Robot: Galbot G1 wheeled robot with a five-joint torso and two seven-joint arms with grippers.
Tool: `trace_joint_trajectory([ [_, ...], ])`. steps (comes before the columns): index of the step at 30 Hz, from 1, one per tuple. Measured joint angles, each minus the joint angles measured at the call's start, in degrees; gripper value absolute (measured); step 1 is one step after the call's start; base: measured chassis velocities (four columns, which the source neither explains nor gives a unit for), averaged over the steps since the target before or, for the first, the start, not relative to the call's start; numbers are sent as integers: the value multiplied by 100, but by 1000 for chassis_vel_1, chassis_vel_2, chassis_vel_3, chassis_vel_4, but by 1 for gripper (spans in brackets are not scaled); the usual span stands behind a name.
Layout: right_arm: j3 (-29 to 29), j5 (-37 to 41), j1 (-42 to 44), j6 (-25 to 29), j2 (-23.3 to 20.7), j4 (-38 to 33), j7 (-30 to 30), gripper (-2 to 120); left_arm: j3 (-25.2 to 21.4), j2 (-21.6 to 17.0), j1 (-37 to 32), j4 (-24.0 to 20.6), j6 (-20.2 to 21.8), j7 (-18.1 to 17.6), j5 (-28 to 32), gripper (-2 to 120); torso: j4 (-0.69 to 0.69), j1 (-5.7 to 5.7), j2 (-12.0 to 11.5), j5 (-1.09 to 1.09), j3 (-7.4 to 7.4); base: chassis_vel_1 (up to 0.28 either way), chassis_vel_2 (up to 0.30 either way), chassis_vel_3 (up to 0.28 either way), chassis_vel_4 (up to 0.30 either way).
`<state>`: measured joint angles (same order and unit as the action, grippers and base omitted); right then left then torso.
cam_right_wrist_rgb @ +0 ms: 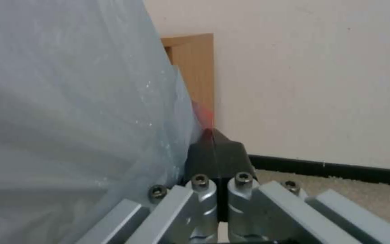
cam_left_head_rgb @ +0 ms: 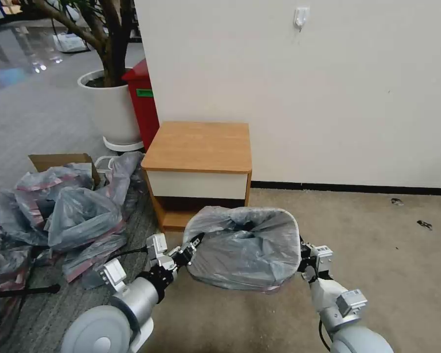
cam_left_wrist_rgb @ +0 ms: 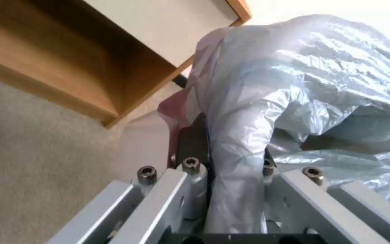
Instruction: Pick up the garbage bag from the table and place it over the trash can.
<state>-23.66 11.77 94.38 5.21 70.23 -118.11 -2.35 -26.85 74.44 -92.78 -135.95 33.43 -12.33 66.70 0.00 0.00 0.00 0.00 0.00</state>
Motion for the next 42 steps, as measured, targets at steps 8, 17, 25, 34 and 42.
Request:
trace_joint_trajectory([
  [8, -26, -520, -37, 285, 75, 181, -92, 0, 8, 138, -45, -29, 6, -8, 25, 6, 0, 0, 0, 0, 0, 0, 0, 0, 0],
  [17, -30, -726, -61, 339, 111, 311, -173, 0, 7, 268, -105, -72, 15, -12, 26, 6, 0, 0, 0, 0, 0, 0, 0, 0, 0],
  [25, -43, -929, -56, 408, 119, 360, -226, 11, 4, 317, -116, -72, 29, -82, 26, 6, 0, 0, 0, 0, 0, 0, 0, 0, 0],
  [34, -63, -1212, -100, 536, 183, 534, -272, 44, -62, 352, -119, -68, 70, -141, 26, 6, 0, 0, 0, 0, 0, 0, 0, 0, 0],
  [42, -87, -1172, -66, 534, 194, 460, -396, 77, -83, 381, -106, 28, 84, -150, -29, 6, 0, 0, 0, 1, 0, 0, 0, 0, 0],
])
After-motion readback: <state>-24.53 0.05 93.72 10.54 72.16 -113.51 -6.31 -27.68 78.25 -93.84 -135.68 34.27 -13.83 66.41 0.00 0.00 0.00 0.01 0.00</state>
